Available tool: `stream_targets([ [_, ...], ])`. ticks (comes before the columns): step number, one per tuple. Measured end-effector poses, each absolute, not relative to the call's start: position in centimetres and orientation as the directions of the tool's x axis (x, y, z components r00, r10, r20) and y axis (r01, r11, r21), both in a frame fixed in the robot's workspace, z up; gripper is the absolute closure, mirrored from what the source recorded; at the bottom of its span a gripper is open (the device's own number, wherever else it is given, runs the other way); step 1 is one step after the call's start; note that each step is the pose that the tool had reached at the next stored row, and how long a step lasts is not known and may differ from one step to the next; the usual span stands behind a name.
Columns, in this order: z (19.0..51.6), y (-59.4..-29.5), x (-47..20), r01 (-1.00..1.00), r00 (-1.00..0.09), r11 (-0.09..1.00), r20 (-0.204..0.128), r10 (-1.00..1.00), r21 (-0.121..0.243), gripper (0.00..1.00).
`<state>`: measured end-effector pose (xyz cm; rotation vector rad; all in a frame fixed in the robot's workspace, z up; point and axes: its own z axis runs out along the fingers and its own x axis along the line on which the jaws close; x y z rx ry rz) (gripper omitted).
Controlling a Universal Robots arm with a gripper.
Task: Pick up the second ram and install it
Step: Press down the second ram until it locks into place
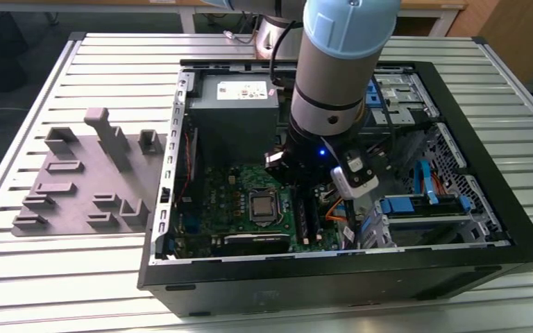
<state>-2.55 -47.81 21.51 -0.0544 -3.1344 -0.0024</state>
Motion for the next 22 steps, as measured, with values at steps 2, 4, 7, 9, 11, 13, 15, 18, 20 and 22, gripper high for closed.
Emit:
stream_targets([
  [2, 21.5, -47.8, -2.6, 0.035, -0.999, 0.999, 0.007, 0.035, 0.001, 0.79],
  [4, 21.9, -47.8, -2.6, 0.035, -0.999, 0.999, 0.007, 0.035, 0.002, 0.79],
  [7, 22.9, -47.8, -2.6, 0.035, -0.999, 0.999, 0.007, 0.035, 0.002, 0.79],
  [9, 23.6, -47.8, -2.6, 0.035, -0.999, 0.999, 0.007, 0.035, 0.001, 0.79],
  [11, 24.4, -47.8, -2.6, 0.035, -0.999, 0.999, 0.007, 0.035, 0.001, 0.79],
  [13, 25.1, -47.8, -2.6, 0.035, -0.999, 0.999, 0.008, 0.035, 0.001, 0.79],
  [15, 25.1, -47.8, -2.6, 0.035, -0.999, 0.999, 0.008, 0.035, 0.002, 0.81],
  [18, 25.2, -47.8, -2.6, 0.035, -0.999, 0.999, 0.008, 0.035, 0.001, 0.87],
  [20, 25.2, -47.8, -2.6, 0.035, -0.999, 0.999, 0.008, 0.035, 0.001, 0.89],
  [22, 25.2, -47.8, -2.6, 0.035, -0.999, 0.999, 0.008, 0.035, 0.001, 0.89],
])
